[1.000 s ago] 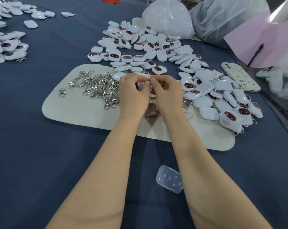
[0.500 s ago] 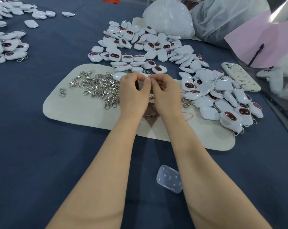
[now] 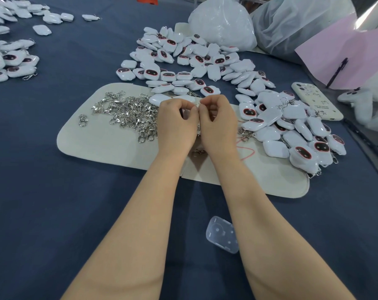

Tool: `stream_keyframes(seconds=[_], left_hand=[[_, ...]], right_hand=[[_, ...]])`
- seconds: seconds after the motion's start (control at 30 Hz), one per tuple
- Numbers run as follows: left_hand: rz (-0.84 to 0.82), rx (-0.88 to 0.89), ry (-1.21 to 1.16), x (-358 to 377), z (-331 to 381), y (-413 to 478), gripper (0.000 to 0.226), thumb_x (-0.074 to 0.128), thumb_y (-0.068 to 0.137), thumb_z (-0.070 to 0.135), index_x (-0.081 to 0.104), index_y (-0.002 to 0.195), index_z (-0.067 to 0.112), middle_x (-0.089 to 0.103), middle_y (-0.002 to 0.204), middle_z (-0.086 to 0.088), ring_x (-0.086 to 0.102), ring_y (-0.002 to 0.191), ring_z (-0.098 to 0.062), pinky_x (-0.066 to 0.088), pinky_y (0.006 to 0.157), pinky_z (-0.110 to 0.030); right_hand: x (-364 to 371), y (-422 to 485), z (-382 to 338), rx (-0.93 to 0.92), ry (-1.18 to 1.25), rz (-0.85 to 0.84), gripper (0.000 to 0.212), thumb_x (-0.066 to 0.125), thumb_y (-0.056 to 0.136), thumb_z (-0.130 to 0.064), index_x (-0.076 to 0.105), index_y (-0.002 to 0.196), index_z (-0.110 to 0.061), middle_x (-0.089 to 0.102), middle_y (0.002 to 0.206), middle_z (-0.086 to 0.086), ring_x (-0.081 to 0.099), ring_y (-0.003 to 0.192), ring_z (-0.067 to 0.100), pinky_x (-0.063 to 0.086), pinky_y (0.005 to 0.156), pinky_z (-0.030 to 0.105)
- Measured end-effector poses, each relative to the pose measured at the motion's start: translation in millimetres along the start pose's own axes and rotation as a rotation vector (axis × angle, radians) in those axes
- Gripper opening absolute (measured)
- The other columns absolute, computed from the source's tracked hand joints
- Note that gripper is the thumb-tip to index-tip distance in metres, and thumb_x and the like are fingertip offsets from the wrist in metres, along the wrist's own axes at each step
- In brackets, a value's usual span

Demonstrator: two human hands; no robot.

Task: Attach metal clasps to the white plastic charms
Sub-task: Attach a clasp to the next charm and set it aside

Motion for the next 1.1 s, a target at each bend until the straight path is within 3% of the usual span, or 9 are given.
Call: stream_keyframes(seconds=[0.13, 0.4, 1.1], left_hand=[[0.012, -0.013, 0.034, -2.1, -2.3, 0.7, 0.010, 0.057, 0.091, 0.017, 0.065, 0.087, 0.012, 0.063, 0.101, -0.012, 0.046, 0.077, -0.011, 0.030, 0.066, -0.013], [0.021, -0.029, 0.033, -3.9, -5.1, 2.0, 0.010, 0.056, 0.092, 0.017, 0.064, 0.092, 0.011, 0.063, 0.105, -0.012, 0.054, 0.088, -0.017, 0.037, 0.076, -0.019], [0.022, 0.006, 0.085, -5.2, -0.8, 1.0, 0.011, 0.055, 0.092, 0.016, 0.065, 0.090, 0.011, 0.062, 0.103, -0.015, 0.045, 0.078, -0.013, 0.032, 0.071, -0.015]], right_hand=[[1.6, -1.7, -2.6, -0.017, -0.023, -0.015, 0.013, 0.056, 0.091, -0.006, 0.049, 0.095, -0.017, 0.052, 0.082, -0.018, 0.052, 0.072, -0.008, 0.040, 0.068, 0.004], [5.6, -1.0, 0.9, 0.004, -0.011, -0.046, 0.011, 0.059, 0.088, -0.006, 0.057, 0.090, -0.017, 0.056, 0.080, -0.017, 0.053, 0.071, -0.013, 0.040, 0.068, 0.003], [5.0, -1.6, 2.1, 0.014, 0.023, -0.036, 0.012, 0.060, 0.087, -0.005, 0.057, 0.089, -0.016, 0.056, 0.077, -0.017, 0.052, 0.068, -0.014, 0.040, 0.067, 0.003]])
Point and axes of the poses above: each hand's wrist, its own y-axis towards the middle knuckle, its own x-axis out of the palm, z = x × y, the point moved 10 cm from there along y, towards the middle knuckle
